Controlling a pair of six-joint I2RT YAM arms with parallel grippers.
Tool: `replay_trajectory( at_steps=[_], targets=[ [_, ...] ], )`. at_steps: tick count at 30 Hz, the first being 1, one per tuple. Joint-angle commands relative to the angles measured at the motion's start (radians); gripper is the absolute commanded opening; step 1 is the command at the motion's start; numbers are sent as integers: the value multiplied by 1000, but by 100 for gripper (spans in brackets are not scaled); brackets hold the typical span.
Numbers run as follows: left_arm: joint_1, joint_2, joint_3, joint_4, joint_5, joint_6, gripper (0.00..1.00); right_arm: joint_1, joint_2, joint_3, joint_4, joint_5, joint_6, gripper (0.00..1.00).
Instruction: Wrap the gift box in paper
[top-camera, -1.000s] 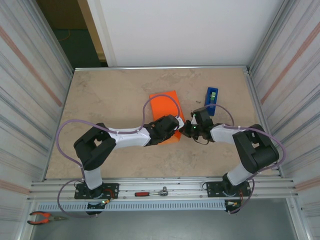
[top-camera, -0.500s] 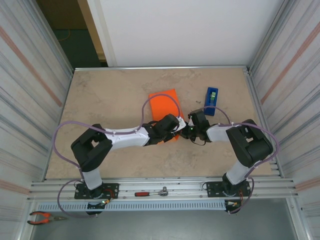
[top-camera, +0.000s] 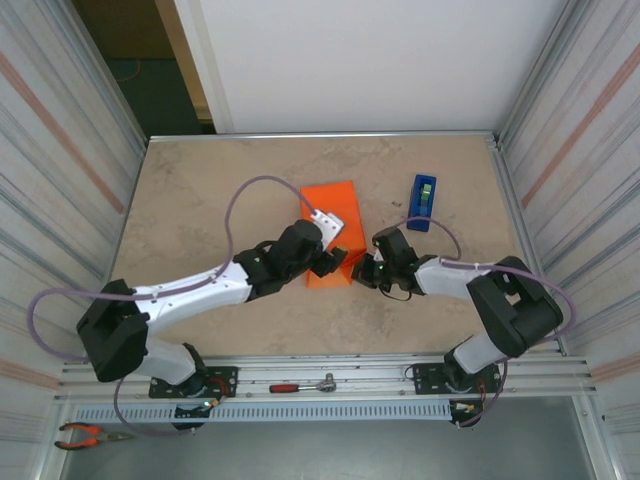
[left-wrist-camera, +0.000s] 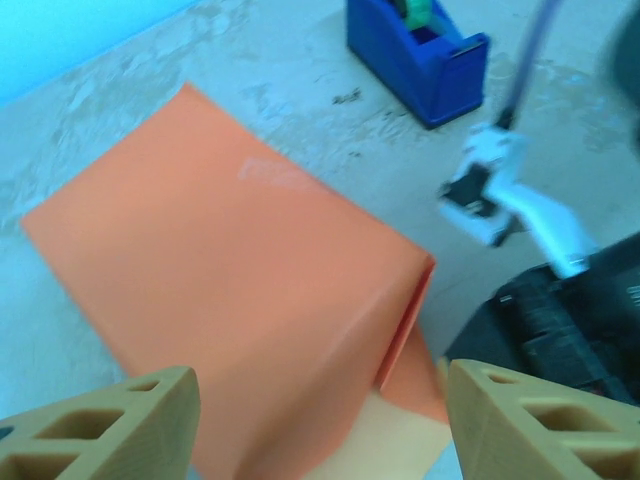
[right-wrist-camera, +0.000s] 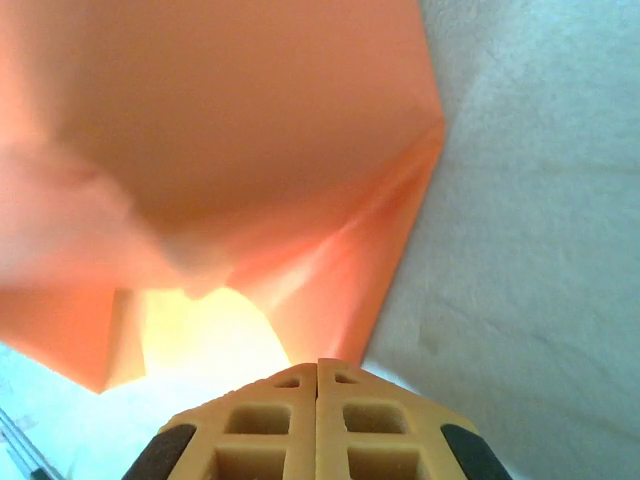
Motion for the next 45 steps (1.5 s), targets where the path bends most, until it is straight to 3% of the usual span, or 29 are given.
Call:
replay_trajectory(
  at_steps=[1, 9, 20, 29, 35, 38, 45],
  targets=[
    [18, -62, -75, -8, -16, -156, 67, -15, -86, -20, -119, 20, -84, 0],
    [44, -155, -232, 0, -53, -385, 71, -118, -183, -10, -307, 33, -227, 0],
    [75, -220, -393, 28, -57, -598, 78, -127, -90, 57, -169, -15, -155, 0],
    [81, -215, -419, 15, -65, -611, 78, -70, 48, 113, -70, -27, -119, 0],
    [87, -193, -415, 13, -44, -603, 78, -53, 129, 78, 97, -19, -26, 0],
    [86, -178, -415, 21, -30, -602, 78, -49, 146, 62, 168, -15, 19, 0],
    [86, -171, -426, 38, -12, -593, 78, -29, 107, 53, 149, 45, 44, 0]
  ],
)
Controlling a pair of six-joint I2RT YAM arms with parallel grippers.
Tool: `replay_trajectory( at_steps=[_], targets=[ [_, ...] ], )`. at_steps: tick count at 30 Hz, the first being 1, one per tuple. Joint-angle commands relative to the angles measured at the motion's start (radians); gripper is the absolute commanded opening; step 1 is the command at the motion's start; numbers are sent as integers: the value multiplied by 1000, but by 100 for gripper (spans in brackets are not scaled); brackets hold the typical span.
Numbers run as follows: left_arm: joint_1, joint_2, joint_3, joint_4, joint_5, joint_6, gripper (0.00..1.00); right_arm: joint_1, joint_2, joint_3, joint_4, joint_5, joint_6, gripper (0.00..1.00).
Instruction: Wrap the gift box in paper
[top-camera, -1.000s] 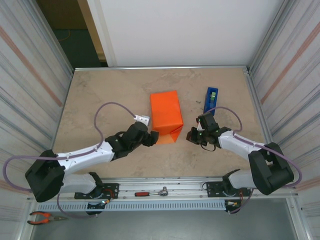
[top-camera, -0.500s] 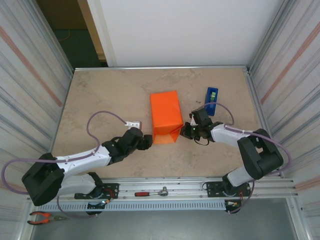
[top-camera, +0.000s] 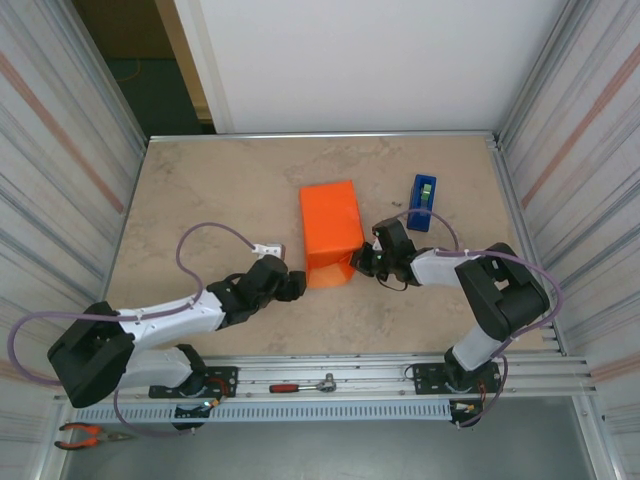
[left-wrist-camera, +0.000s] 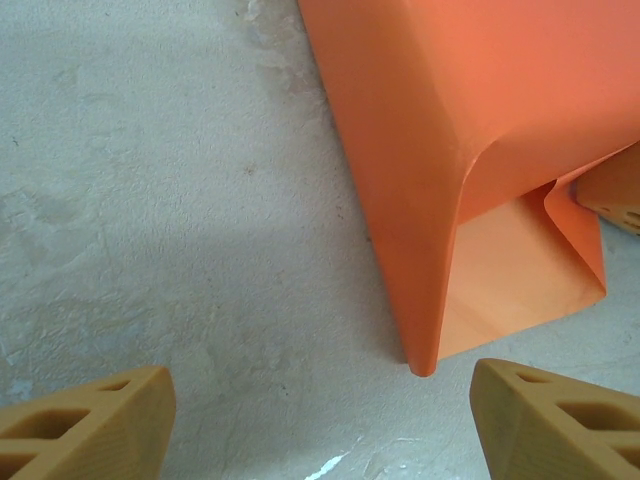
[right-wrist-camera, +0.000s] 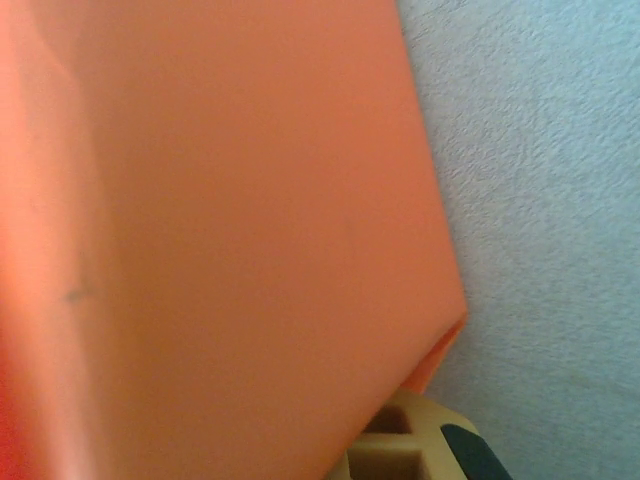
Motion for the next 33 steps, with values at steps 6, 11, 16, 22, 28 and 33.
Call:
replay_trajectory(
  at_steps=[6, 11, 16, 22, 28, 33],
  targets=[
    [10, -6, -35, 25, 20, -1, 78, 34, -44, -31, 0, 100, 43, 0],
    [10, -11, -43, 25, 21, 6, 78, 50, 36, -14, 19, 93, 54, 0],
    [10, -7, -47, 37, 17, 7, 78, 87, 37, -50, 10, 119, 64, 0],
    [11, 13, -49, 63, 11, 0, 78, 139, -24, -92, -39, 166, 59, 0],
    [21, 24, -41, 94, 0, -18, 81, 168, -113, -93, -112, 162, 19, 0],
    [100, 1, -89, 187, 78, -107, 81, 142, -202, -90, -198, 184, -25, 0]
  ],
)
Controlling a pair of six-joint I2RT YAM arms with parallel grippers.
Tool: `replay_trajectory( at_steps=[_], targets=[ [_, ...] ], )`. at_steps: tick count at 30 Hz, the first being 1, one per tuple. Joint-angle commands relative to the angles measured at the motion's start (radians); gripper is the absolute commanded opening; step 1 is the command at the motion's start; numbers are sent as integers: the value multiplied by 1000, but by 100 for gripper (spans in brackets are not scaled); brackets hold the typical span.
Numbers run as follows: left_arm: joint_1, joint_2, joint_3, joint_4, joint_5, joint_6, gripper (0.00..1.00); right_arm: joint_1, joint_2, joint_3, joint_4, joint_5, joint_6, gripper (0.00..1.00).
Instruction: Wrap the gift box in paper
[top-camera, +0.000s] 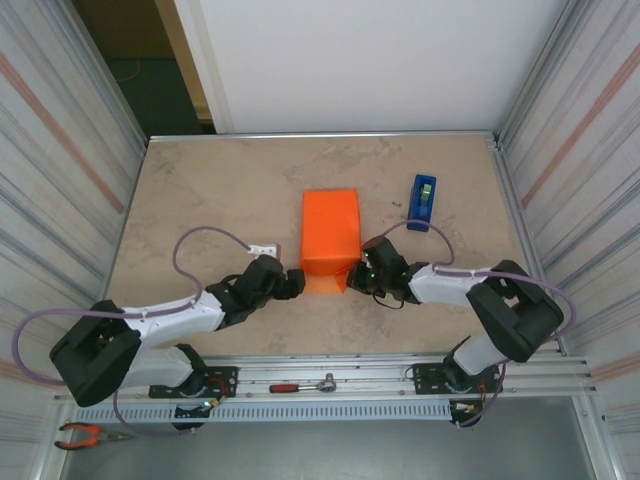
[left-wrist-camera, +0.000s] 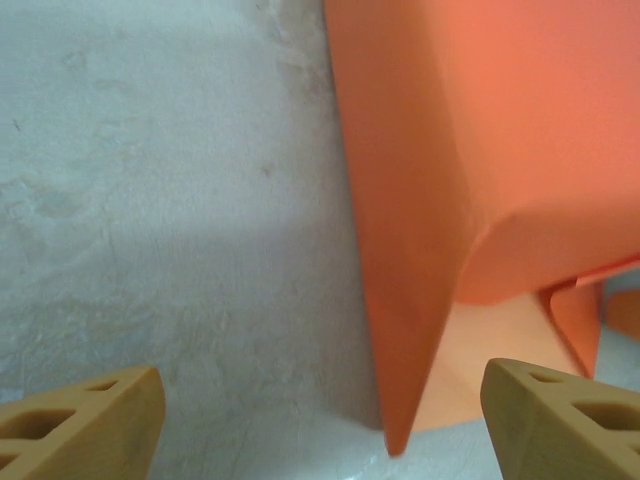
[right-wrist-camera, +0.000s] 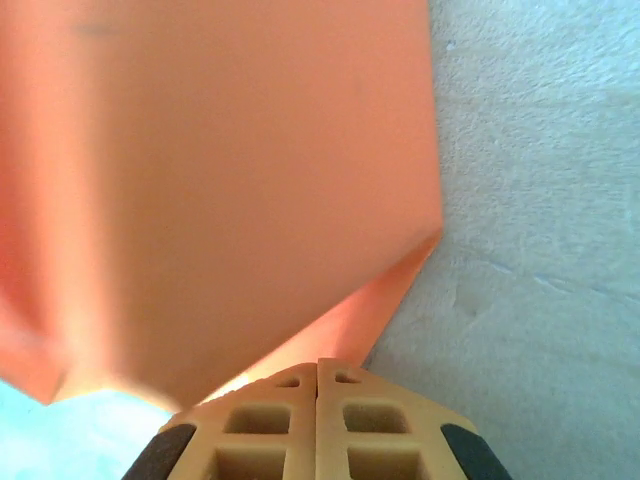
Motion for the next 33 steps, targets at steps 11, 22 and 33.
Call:
replay_trajectory(
  at_steps=[11, 22, 33],
  targets=[
    [77, -67, -33, 87, 134, -4, 66, -72, -41, 25, -56, -55, -80, 0],
    [54, 30, 0, 88, 175, 53, 53, -72, 79, 62, 34, -81, -50, 0],
    [11, 122, 70, 89, 159, 81, 52, -52, 3, 26, 14, -59, -42, 0]
  ],
)
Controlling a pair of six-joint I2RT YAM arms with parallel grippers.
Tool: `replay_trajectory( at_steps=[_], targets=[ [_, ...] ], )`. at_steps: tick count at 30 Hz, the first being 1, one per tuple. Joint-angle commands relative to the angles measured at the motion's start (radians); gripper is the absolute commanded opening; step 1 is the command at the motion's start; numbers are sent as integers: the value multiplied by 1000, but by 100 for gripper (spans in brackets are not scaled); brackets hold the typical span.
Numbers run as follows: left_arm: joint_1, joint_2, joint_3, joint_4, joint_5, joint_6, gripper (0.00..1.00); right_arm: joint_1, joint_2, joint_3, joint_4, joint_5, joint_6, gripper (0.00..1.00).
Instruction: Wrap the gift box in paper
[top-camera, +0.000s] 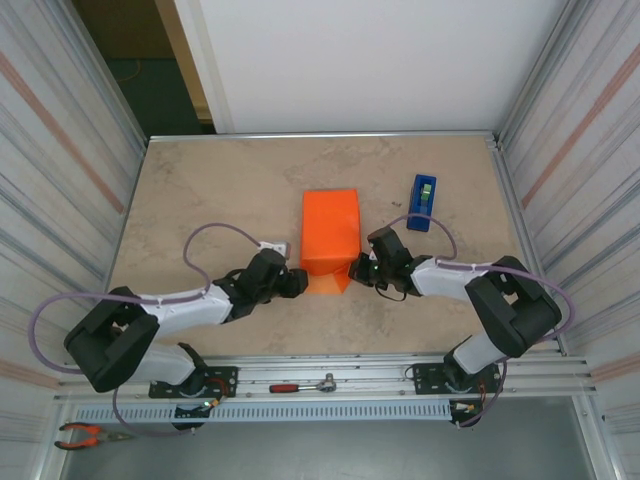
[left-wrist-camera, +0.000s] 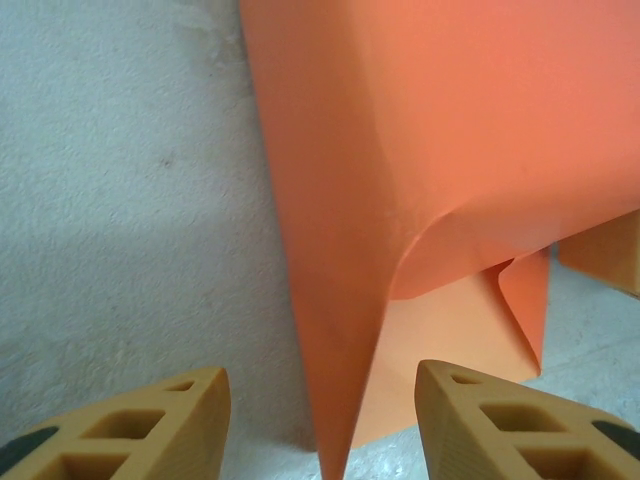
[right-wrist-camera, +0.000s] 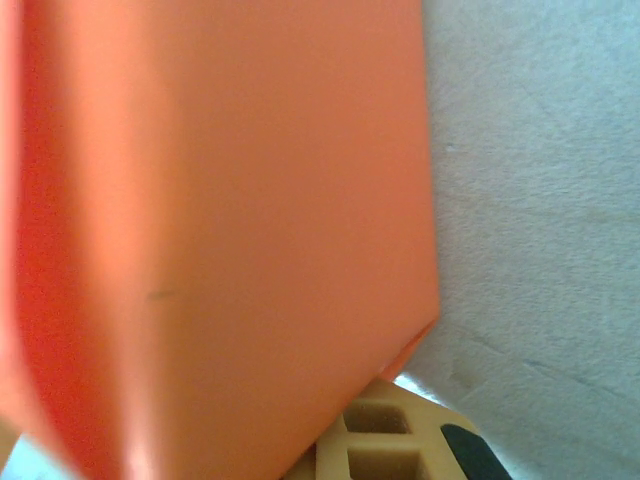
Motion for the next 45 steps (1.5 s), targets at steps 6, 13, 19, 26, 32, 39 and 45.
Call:
replay_trajectory(
  at_steps=[6, 13, 19, 26, 32, 39, 45],
  targets=[
    [-32, 38, 41, 2, -35, 19, 50, 12, 20, 0, 35, 1, 18, 0],
    [-78, 51, 34, -19, -99, -5, 43, 16, 88, -8, 90, -12, 30, 0],
    [-97, 53, 41, -44, -127, -6, 36, 16, 62, -30, 86, -5, 31, 0],
    [-124, 84, 57, -79, -165, -8, 34, 16, 52, -26, 69, -4, 22, 0],
    [-132, 104, 72, -89, -183, -8, 30, 27, 37, -28, 72, -15, 21, 0],
    [-135, 114, 83, -94, -187, -2, 28, 46, 14, -30, 54, -8, 15, 0],
    [-136, 128, 91, -89, -184, 2, 27, 56, 45, -35, 63, -3, 17, 0]
  ],
)
